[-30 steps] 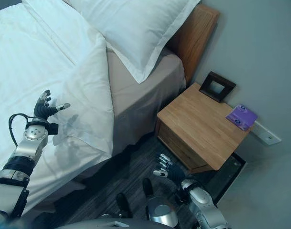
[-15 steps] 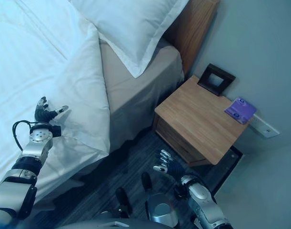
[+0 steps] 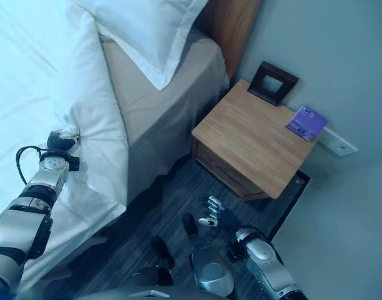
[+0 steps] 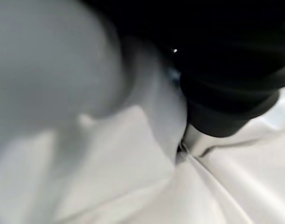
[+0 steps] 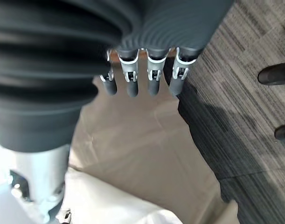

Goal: Making the bed.

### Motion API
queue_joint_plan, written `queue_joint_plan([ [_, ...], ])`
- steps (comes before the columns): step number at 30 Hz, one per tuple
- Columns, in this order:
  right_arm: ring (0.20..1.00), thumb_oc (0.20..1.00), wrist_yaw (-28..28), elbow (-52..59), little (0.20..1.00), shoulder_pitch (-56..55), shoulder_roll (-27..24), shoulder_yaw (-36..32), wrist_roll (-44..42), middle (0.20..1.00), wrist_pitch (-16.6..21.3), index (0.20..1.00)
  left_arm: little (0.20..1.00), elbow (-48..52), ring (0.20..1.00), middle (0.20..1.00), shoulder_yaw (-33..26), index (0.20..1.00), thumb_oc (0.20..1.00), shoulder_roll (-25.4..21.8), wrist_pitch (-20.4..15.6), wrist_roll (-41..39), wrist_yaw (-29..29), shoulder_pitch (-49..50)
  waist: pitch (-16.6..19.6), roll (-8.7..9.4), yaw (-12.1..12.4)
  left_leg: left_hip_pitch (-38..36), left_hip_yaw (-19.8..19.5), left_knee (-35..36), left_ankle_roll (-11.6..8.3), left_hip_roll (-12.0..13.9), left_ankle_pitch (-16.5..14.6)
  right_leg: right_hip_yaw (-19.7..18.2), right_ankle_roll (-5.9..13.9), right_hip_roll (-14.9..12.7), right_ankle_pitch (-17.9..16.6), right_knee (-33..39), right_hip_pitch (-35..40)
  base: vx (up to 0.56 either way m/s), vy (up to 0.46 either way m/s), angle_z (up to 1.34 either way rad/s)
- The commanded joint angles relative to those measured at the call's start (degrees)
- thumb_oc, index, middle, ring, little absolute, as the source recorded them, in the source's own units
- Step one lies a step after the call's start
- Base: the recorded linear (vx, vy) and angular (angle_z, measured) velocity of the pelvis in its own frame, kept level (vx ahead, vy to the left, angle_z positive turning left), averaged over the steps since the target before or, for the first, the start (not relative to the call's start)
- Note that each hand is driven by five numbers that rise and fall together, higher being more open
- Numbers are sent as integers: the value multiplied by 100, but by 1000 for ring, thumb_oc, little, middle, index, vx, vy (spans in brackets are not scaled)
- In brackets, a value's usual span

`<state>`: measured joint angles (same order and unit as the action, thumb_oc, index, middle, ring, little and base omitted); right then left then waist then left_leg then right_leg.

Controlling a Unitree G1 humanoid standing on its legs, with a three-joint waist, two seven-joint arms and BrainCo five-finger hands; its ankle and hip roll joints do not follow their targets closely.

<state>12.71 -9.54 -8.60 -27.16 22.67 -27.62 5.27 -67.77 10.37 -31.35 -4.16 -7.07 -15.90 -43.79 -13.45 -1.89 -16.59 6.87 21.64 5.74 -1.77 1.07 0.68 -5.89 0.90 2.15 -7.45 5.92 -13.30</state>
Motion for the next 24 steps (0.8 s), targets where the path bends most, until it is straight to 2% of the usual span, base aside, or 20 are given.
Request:
queue_joint_plan([
  [1, 1000, 1000, -23, 231, 1000, 37, -158, -98, -242, 1000, 163, 1000, 200, -104, 200, 200, 656, 200, 200, 913, 63, 376, 617, -156, 65, -19, -209, -323, 106, -74, -420, 500, 311, -101, 755, -305, 75, -92, 39, 61, 1, 0],
  [3, 1000, 1000, -15, 226, 1000, 34, -190, -116, -273, 1000, 139, 1000, 200, 301, 200, 200, 892, 200, 200, 1197, -41, 252, 626, -280, 85, -95, -252, -367, 97, -74, -419, 480, 298, -94, 750, -322, 95, -92, 85, 57, 1, 1],
  [6, 1000, 1000, -104, 113, 1000, 107, -148, -133, -333, 1000, 132, 1000, 200, 1541, 200, 200, 1233, 200, 200, 1686, -360, -602, 667, -363, 111, -214, -275, -409, 24, -74, -406, 439, 293, -32, 737, -364, 109, -92, 158, 42, -11, 12],
  [7, 1000, 1000, -207, 5, 1000, 191, -132, -125, -285, 1000, 108, 1000, 200, 2426, 200, 200, 1620, 200, 200, 2043, -534, -920, 629, -483, 127, -277, -289, -425, -35, -74, -393, 414, 287, 23, 728, -385, 124, -92, 208, 29, -22, 10],
  [9, 1000, 1000, -233, -34, 1000, 229, -114, -106, -263, 1000, 87, 1000, 200, 2749, 200, 200, 1784, 200, 200, 2198, -581, -1071, 651, -514, 129, -303, -298, -437, -55, -74, -387, 408, 285, 48, 728, -395, 135, -92, 231, 18, -17, 6],
  [10, 1000, 1000, -237, -75, 1000, 276, -117, -98, -209, 1000, 43, 1000, 200, 3433, 200, 200, 2137, 200, 200, 2500, -656, -1287, 788, -564, 139, -351, -314, -454, -101, -74, -369, 379, 278, 89, 725, -418, 162, -92, 278, 0, 0, 0],
  [11, 1000, 1000, -237, -75, 1000, 275, -117, -98, -209, 1000, 44, 1000, 200, 3434, 200, 200, 2138, 200, 200, 2500, -655, -1287, 787, -563, 139, -351, -314, -455, -102, -74, -369, 379, 277, 90, 725, -418, 162, -92, 279, 18, -15, 4],
  [12, 1000, 1000, -240, -84, 1000, 298, -153, -65, -125, 1000, 10, 1000, 200, 3868, 200, 200, 2413, 200, 200, 2782, -695, -1452, 927, -569, 140, -388, -323, -473, -131, -74, -354, 355, 264, 113, 729, -446, 173, -92, 313, 6, -1, 4],
  [14, 1000, 1000, -252, -91, 1000, 317, -175, -46, -85, 1000, -5, 1000, 200, 4051, 200, 200, 2589, 200, 200, 2931, -703, -1514, 1035, -561, 145, -409, -333, -484, -144, -74, -345, 341, 253, 116, 728, -458, 181, -92, 328, 13, 3, 11],
  [18, 1000, 1000, -301, -108, 1000, 333, -216, -14, -79, 1000, -23, 1000, 200, 4151, 200, 200, 2978, 200, 200, 3205, -650, -1541, 1296, -390, 152, -472, -398, -546, -113, -74, -328, 316, 215, 107, 727, -475, 200, -92, 382, 16, 10, 13],
  [19, 1000, 1000, -308, -101, 1000, 314, -230, -4, -123, 1000, -8, 1000, 922, 4094, 922, 922, 3068, 922, 922, 3189, -635, -1469, 1334, -303, 162, -487, -435, -562, -86, -74, -322, 315, 201, 89, 724, -471, 202, -92, 387, 0, 0, 0],
  [20, 1000, 1000, -308, -101, 1000, 313, -230, -4, -123, 1000, -8, 1000, 1000, 4094, 1000, 1000, 3068, 1000, 1000, 3189, -635, -1469, 1334, -302, 163, -487, -435, -562, -85, -74, -322, 315, 201, 88, 724, -471, 202, -92, 386, 0, 0, 0],
  [24, 1000, 1000, -353, -180, 1000, 206, -201, -22, -197, 1000, -23, 1000, 1000, 4033, 1000, 1000, 2950, 1000, 1000, 3048, -598, -1886, 1415, -15, 184, -527, -446, -574, -69, -74, -322, 310, 192, 80, 704, -486, 201, -92, 393, -6, -1, -3],
])
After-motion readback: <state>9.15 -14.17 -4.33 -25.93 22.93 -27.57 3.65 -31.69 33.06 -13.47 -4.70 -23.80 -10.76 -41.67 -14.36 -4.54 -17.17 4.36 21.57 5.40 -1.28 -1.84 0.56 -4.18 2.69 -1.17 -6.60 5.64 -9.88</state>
